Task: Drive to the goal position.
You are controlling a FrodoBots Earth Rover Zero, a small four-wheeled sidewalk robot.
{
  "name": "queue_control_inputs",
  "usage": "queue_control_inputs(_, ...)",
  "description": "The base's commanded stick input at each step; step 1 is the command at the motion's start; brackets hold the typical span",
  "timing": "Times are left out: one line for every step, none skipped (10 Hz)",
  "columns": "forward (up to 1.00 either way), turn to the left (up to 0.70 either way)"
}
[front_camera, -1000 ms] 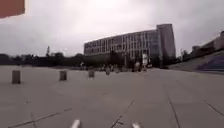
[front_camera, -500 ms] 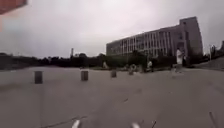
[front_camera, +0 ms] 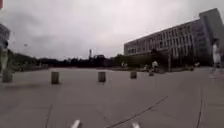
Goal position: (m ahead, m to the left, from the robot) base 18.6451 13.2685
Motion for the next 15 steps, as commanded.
queue_control_inputs(0.7,0.0)
queue_control_inputs(0.7,0.0)
queue_control_inputs(0.7,0.0)
queue_control_inputs(0.7,0.0)
queue_control_inputs(0.7,0.0)
queue_control_inputs(0.7,0.0)
queue_control_inputs(0.7,0.15)
queue_control_inputs(0.7,0.19)
queue_control_inputs(0.7,0.12)
queue_control_inputs(0.7,0.0)
queue_control_inputs(0.7,0.0)
queue_control_inputs(0.7,0.0)
queue_control_inputs(0.7,0.0)
queue_control_inputs(0.7,0.0)
queue_control_inputs(0.7,0.0)
